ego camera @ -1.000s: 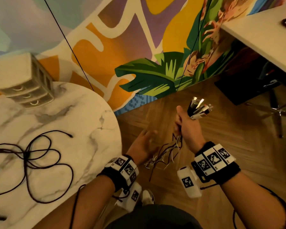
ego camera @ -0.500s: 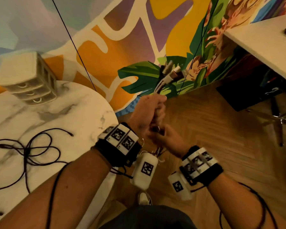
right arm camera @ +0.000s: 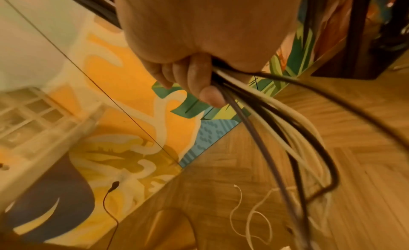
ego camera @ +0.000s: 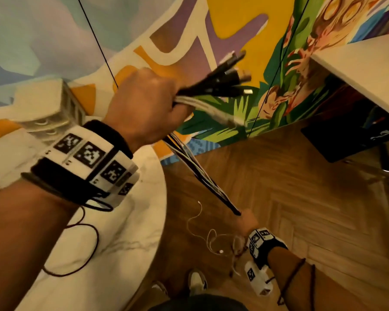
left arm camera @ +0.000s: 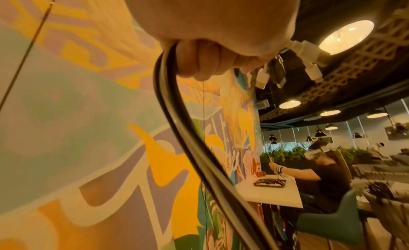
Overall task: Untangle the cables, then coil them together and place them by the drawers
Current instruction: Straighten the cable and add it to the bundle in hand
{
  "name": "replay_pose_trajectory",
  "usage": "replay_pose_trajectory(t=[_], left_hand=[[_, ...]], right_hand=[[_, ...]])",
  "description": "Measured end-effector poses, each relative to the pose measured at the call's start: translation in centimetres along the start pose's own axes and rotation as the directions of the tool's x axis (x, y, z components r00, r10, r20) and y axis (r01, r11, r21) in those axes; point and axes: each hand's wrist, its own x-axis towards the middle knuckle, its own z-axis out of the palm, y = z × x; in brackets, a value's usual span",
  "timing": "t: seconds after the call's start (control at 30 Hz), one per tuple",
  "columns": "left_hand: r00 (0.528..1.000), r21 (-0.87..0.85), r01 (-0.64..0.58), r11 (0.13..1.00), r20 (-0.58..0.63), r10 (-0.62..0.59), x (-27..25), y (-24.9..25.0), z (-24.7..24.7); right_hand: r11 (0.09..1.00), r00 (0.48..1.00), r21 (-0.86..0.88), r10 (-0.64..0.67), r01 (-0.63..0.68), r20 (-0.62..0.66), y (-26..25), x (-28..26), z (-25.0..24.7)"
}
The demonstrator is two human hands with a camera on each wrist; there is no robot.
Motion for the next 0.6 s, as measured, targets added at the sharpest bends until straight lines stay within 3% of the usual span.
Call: replay_pose_trajectory(t=[0.07, 0.17, 0.27, 0.4, 0.6], left_hand=[[0.995, 0.114, -0.082, 0.99, 0.066, 0.075, -0.6, 0.9, 0.5], [0.985, 0.226, -0.12, 0.967, 0.149, 0.088, -0.6, 1.2, 0.8], [0.995, 0.201, -0.071, 0.977, 0.08, 0.056, -0.3, 0.3, 0.3], [0.975, 0.254, -0.164, 0.953, 0.19, 0.118, -1.1, 0.8, 1.4], [0.994, 0.204, -0.1, 0.974, 0.07, 0.088, -2.3, -2.5, 0.4]], right_hand=[[0.999, 0.999, 0.038, 0.026, -0.024, -0.035, -0.2, 1.0, -0.4], [0.997, 0.998, 0.045, 0.063, -0.062, -0.029, 1.2, 1.6, -1.2], [0.978, 0.991, -0.172, 0.129, -0.122, 0.03, 4.3, 1.8, -1.6], [0.938, 0.992, -0.322, 0.129, -0.125, -0.012, 4.5, 3.0, -2.8], [0.895, 0.981, -0.402, 0.189, -0.192, -0.047, 6.5, 4.2, -3.7]])
